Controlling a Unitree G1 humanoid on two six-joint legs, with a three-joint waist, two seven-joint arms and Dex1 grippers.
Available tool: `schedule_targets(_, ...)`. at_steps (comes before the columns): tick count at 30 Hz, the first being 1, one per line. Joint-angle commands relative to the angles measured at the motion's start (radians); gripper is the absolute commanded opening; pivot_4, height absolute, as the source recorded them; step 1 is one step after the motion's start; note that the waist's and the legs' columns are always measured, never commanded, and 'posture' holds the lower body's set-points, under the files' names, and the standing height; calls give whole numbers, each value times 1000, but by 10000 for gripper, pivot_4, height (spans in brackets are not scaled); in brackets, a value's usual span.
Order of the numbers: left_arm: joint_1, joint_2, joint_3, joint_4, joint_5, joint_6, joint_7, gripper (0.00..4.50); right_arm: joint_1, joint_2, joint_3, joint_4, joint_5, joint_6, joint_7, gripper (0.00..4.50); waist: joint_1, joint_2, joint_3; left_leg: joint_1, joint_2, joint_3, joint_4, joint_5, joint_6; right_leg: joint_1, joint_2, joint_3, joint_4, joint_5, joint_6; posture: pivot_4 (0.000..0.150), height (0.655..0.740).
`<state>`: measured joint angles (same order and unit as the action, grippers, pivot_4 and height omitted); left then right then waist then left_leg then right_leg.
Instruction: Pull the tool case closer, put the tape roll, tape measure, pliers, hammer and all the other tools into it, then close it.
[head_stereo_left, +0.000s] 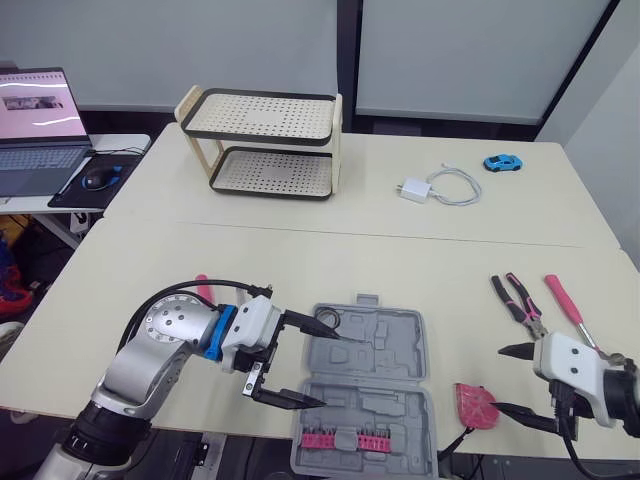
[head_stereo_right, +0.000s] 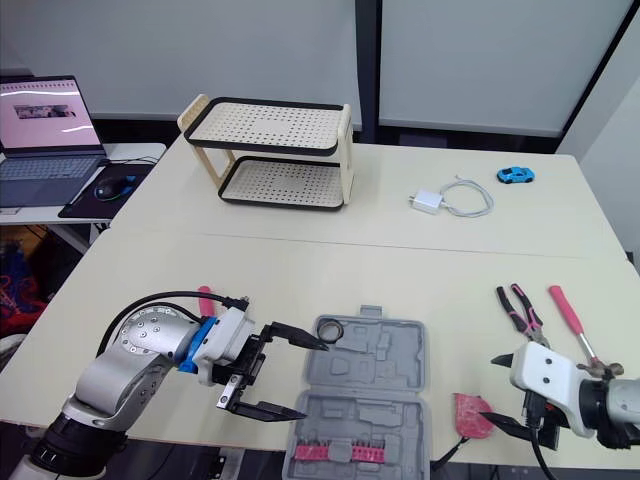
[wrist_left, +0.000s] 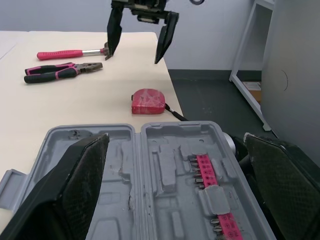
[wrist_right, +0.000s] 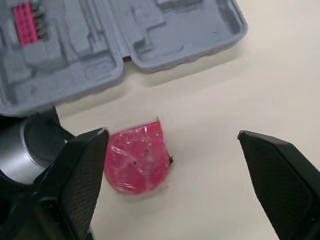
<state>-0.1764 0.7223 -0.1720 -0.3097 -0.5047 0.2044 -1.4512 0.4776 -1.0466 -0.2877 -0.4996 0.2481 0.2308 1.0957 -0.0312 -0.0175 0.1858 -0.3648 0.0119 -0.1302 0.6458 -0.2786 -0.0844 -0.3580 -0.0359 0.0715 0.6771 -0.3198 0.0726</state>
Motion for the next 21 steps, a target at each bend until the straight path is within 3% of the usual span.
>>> schedule_targets(1, -2, 1, -10, -44, -6, -14, -4, 45000, -30, -20, 69, 97, -58, -169, 78, 44360, 1, 0, 0, 0, 0, 0, 0, 0, 0, 0, 0, 0, 0, 0, 0, 1500, 7350)
schedule_targets(6, 1, 7, -28, -66, -4, -20, -22, 45000, -88, -22, 159, 218, -107, -265, 119, 44360, 0, 0, 0, 0, 0, 0, 0, 0, 0, 0, 0, 0, 0, 0, 0, 1500, 7350)
schedule_targets(21, -23, 7, -46, -84, -12, 6, -34, 45000, -196, 32, 304, 317, -201, -315, 68, 44360, 0, 1, 0, 1, 0, -1, 1, 0, 0, 1, 0, 0, 1, 0, 0, 1500, 7350)
